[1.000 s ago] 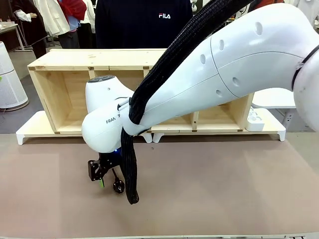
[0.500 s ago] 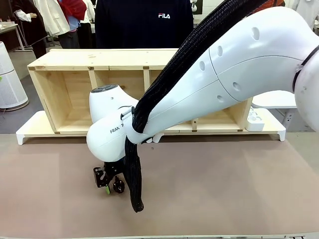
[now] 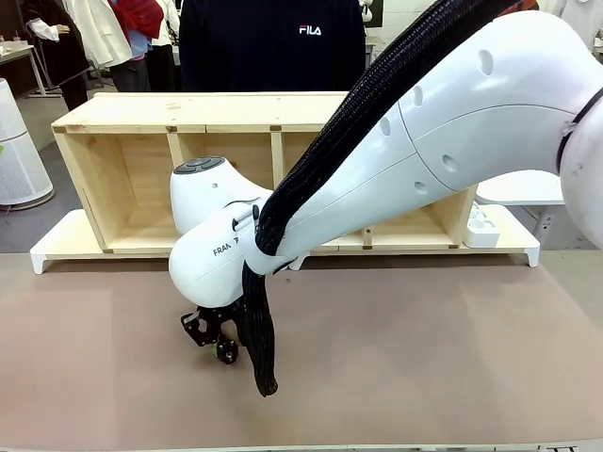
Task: Perform cable management.
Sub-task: When the cord part of the Power Cable appears at the lower middle area of the table and stops, grasp the cord part of the Power Cable.
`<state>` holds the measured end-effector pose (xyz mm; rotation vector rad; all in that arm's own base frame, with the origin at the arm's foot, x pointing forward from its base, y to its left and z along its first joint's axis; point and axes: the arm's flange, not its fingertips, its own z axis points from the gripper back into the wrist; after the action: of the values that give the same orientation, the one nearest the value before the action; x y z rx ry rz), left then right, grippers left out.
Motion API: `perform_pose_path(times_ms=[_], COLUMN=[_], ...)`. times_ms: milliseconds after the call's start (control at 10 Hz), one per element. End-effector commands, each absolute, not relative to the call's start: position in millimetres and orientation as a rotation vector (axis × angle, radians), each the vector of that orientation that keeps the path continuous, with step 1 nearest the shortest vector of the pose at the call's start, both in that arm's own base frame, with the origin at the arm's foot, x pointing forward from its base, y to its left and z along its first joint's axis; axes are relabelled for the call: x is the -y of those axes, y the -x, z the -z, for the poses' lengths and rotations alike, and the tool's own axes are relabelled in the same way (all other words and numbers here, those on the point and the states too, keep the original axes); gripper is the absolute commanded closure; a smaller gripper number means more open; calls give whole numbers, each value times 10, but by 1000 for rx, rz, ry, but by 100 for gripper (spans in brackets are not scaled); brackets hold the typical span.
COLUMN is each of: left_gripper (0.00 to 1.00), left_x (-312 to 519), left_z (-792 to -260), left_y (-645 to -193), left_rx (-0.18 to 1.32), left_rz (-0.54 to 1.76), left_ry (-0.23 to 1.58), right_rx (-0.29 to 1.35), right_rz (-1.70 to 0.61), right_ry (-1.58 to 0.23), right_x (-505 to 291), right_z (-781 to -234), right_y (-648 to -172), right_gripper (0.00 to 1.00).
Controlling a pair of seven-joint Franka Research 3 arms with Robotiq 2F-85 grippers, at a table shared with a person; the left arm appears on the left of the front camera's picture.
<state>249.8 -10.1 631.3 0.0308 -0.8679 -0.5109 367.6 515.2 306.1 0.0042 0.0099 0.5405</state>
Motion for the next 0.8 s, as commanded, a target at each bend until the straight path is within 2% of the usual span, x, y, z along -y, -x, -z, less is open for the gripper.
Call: perform_pose_path(times_ms=[0,100,200,400,700], left_gripper=[0,0,0,0,0], left_x=[104,104,104,104,104], left_z=[-6314,-6314,-6314,-6314,-6314], left_y=[-2522,-2522,-2522,-2522,-2522], left_rx=[878,878,878,878,878], left_rz=[493,493,493,493,493], left_ry=[-24,-24,-24,-24,-24], right_rx=[3,-5,-7,-18,-24], right_rz=[-494,-484,-477,-468,-485], right_ry=[15,20,24,28,33], right_x=[-5145,-5143,-5143,-5145,-5180], right_z=[-2995,-2999,-3003,-3011,-3034], right_y=[-3570,-3567,-3568,-3583,-3656], right_gripper=[77,77,96,100,100])
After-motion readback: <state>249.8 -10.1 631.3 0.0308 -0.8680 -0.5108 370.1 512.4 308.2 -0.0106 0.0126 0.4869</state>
